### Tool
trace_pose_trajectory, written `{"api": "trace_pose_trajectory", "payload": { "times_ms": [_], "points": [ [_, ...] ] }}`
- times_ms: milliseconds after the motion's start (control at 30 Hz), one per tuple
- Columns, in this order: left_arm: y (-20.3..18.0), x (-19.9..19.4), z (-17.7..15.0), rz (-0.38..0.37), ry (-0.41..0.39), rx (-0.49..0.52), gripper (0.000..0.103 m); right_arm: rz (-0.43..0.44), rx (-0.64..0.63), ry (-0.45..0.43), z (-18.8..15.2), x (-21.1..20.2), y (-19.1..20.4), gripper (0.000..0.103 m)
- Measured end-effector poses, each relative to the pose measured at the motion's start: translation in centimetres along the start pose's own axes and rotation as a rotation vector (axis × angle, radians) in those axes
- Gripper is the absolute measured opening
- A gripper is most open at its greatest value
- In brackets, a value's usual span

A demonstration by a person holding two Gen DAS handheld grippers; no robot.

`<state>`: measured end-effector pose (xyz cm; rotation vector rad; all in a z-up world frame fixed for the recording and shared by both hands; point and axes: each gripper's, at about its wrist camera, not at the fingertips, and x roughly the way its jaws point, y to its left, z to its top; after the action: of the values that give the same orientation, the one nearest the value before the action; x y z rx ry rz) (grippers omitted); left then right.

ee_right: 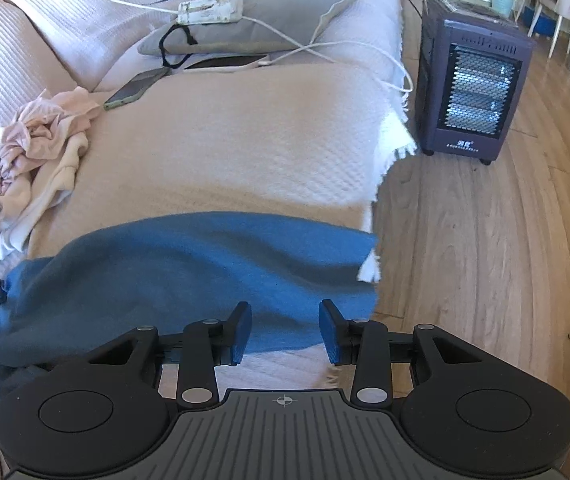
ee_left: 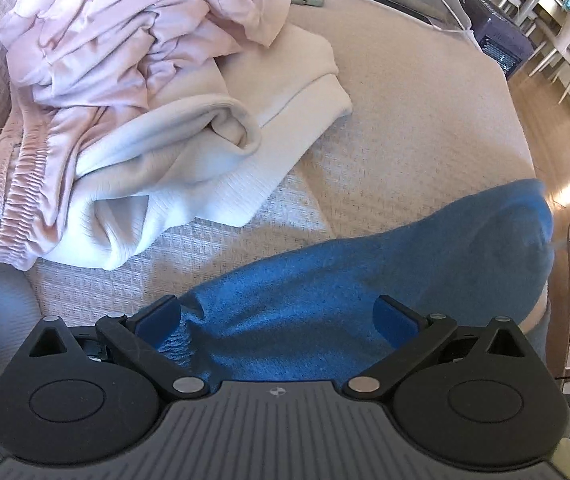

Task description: Fold clothes

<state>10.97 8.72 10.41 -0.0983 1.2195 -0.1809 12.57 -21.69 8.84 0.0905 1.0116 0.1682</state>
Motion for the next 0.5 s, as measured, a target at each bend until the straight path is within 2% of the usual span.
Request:
{"api": "trace_pose_trajectory", "payload": {
  "times_ms": [67,133,200,300,367,400,500],
  "points": [
    [0.2,0.1,0.1,-0.001,0.009,0.001,0.103,-0.009,-0.007,0.003,0.4,0.1,-0.3,0.038],
    [-1.0,5.9,-2.4,0.003,0.02,0.005,0.103,-0.015,-0.027,0.009,0.9,0.5,-0.3,0.038],
    [-1.5,7.1,-2.5,0.014,0.033,0.013,0.103,-0.007,-0.036,0.017,1.6,1.2,-0.2,0.038],
    [-1.0,7.2,-2.6,0.03,0.039,0.008,0.103,0.032,-0.037,0.031,2.7,2.4,0.1,0.038],
    [-0.3,7.3,-2.5,0.033,0.036,-0.015,0.103,0.051,-0.049,0.039,3.4,3.2,0.5,0.042],
    [0.3,7.4,-2.2,0.037,0.035,-0.025,0.103,0.052,-0.051,0.045,3.8,3.6,0.7,0.047],
    [1.3,7.5,-2.0,0.042,0.041,-0.046,0.103,0.072,-0.031,0.053,4.9,4.7,0.7,0.048]
  ]
}}
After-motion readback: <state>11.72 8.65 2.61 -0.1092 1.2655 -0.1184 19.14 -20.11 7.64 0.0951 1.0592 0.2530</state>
